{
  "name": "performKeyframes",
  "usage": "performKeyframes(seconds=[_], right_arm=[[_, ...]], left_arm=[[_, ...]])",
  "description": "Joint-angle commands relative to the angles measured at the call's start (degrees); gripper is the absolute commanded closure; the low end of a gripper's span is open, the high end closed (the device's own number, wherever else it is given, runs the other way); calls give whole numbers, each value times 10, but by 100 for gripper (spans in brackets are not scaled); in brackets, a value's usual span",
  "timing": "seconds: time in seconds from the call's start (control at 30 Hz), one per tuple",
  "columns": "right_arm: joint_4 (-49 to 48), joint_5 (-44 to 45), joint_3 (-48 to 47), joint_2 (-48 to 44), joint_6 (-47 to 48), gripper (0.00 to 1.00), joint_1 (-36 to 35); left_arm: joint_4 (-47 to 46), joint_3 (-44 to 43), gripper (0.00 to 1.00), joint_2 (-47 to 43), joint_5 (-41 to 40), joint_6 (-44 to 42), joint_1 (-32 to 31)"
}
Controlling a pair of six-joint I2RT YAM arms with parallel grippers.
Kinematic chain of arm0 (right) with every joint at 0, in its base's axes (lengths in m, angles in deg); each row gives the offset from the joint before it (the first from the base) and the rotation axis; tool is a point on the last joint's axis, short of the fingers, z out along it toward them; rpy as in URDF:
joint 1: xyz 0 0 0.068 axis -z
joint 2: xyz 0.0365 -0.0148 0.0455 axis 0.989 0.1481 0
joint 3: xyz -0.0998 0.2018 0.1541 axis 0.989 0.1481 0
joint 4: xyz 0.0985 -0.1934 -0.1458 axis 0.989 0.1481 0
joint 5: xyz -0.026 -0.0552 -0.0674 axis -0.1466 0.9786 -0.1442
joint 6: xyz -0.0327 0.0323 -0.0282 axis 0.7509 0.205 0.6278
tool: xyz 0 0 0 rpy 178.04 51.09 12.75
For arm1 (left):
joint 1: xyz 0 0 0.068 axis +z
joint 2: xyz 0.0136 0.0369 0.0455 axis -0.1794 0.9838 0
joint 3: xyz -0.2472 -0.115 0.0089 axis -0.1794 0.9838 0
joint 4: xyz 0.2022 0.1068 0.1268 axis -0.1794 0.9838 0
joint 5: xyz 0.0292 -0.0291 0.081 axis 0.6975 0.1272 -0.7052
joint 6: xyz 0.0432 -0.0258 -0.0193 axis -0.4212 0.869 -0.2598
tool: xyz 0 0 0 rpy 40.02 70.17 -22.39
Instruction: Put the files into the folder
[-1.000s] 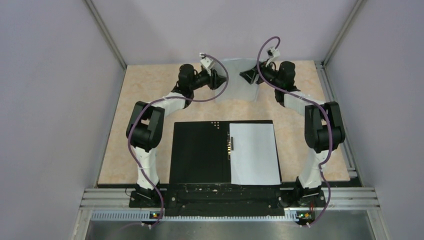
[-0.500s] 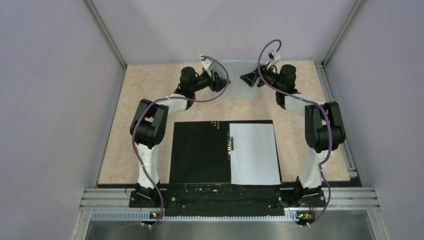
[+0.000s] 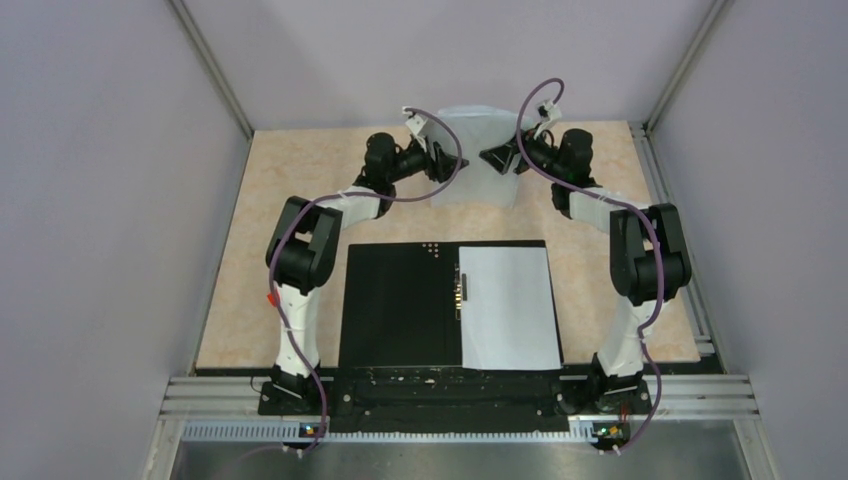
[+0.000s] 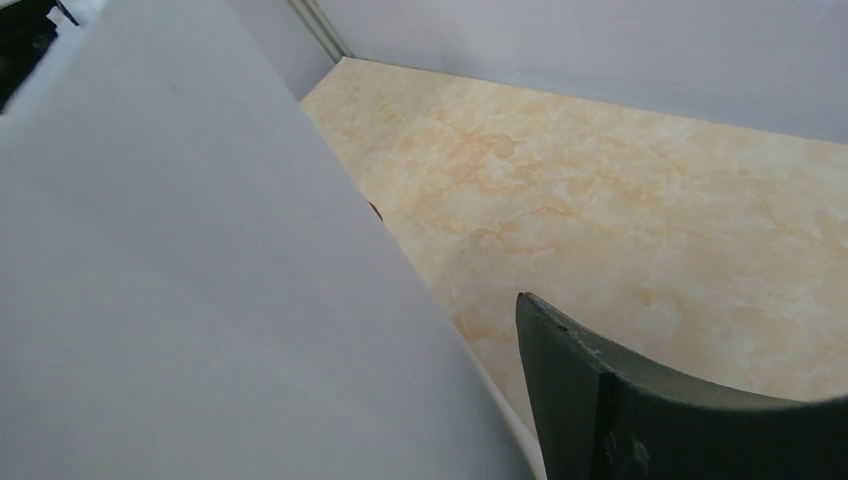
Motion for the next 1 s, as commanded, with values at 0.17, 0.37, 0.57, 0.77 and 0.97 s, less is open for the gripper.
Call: performKeyframes(seconds=[0.17,0.37,0.57,0.77,0.97], right_arm=[[-15,-7,-4,-5,15,25,4],[-33,-12,33,-20,10,22,16],[-44,-14,63,-42,11,19,26],[-64,-28,86,-45,2,18,27],[-81,-32,96,-44,-9,18,27]], left_arm=[[-47,-19,40,6,10,17,-8],[-46,-4,39,-1,11,8,-10],[-35,23,36,-23,1,-18,-9],[-24,46,31,-39,-1,-37,-10],[-31,58,23,-52,-14,-36,-9]])
